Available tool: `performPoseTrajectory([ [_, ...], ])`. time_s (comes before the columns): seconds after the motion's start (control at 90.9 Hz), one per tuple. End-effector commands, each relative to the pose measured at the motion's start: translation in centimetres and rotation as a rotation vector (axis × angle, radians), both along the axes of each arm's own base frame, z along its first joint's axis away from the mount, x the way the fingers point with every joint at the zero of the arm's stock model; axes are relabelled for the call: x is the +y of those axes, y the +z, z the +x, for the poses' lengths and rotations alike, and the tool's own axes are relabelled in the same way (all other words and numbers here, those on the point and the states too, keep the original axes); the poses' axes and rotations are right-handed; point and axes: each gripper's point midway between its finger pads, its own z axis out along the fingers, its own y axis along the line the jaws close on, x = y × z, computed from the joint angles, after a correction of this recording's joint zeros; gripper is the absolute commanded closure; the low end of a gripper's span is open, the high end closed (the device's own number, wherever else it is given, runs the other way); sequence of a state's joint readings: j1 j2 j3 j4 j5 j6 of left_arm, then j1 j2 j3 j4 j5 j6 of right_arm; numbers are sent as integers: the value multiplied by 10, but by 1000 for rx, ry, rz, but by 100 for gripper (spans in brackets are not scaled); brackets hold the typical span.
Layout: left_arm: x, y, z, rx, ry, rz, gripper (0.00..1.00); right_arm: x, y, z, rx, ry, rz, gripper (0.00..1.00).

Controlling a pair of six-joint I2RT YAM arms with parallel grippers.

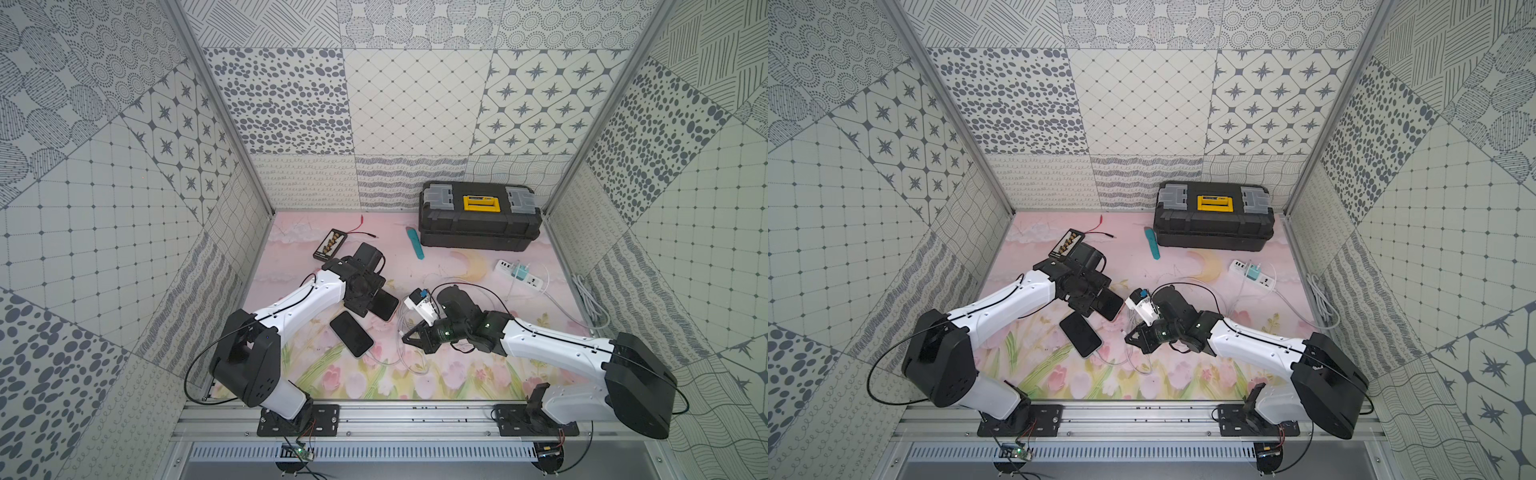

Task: Plug the charging cable into the phone
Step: Insert the charging cable into the phone.

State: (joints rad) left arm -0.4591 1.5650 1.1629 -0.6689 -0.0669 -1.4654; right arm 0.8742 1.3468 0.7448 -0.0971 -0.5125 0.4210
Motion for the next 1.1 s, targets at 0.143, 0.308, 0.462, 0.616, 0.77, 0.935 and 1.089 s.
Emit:
performPoseTrajectory([
  [0.143, -1, 3, 12, -62, -70, 33, 100, 1, 10, 14, 85, 13, 38, 100],
  [0.308, -6, 2, 17, -82, -111, 25, 100, 5, 4, 14, 116, 40, 39, 100],
  [0.462, -6, -3, 16, -81, -125, 30, 100, 8, 6, 18, 114, 44, 41, 100],
  [0.616, -9, -5, 18, -86, -146, 31, 100, 10, 5, 23, 98, 35, 32, 100],
  [0.77, -10, -8, 18, -87, -166, 31, 100, 13, 0, 30, 93, 26, 19, 100],
  [0.935, -12, -12, 18, -85, -174, 24, 100, 15, -1, 37, 83, 16, 14, 100],
  [1.089, -16, -13, 19, -91, -181, 10, 100, 16, -3, 39, 92, 18, 19, 100],
])
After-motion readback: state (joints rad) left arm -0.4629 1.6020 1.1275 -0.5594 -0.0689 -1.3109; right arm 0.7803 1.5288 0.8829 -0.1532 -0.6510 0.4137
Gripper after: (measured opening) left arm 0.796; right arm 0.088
